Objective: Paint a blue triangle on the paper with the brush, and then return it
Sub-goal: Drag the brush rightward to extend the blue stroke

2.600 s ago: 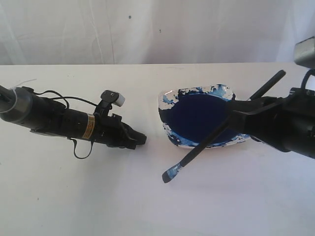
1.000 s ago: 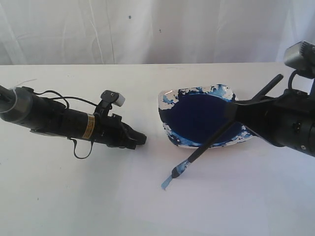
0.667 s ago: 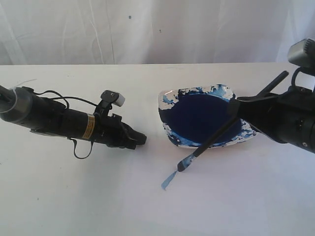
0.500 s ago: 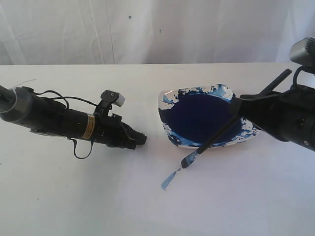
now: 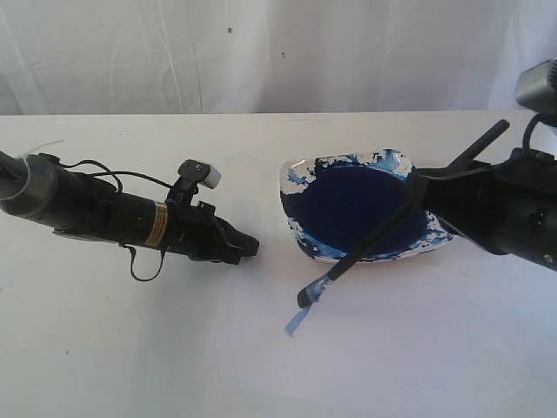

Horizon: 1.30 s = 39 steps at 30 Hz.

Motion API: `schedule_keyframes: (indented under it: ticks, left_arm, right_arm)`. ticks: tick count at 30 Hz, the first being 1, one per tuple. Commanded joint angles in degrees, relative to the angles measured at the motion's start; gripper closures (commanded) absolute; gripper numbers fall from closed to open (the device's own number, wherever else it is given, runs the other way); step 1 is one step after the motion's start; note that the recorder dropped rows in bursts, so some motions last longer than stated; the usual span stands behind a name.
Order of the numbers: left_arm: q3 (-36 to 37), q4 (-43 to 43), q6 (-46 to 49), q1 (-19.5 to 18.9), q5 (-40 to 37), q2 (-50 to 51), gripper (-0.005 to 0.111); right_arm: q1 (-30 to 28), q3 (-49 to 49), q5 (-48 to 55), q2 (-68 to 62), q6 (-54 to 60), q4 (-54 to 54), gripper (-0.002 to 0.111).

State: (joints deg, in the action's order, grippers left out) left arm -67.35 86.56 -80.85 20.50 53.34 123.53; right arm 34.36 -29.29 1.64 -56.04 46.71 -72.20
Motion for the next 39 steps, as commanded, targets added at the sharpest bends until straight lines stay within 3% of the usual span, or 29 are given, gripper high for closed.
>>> schedule_keyframes:
  ticks: [1,18,39]
  left_arm:
    - [0.0,0.9,0.1,0.2,-2.5,-0.1,0.107]
    - [0.0,0.9,0.1,0.2,-2.5,-0.1,0.107]
    - [0.0,0.9,0.1,0.2,-2.5,-0.1,0.107]
  right_arm:
    - [-0.1,-0.3,4.1,0.5,-1.1,-0.5,0.106]
    - [-0.1,0.0,5.6,0.5,-0.5,-1.5,0.106]
    - [-0.1,1.4,0.5,0.5,-0.5,-1.3,0.106]
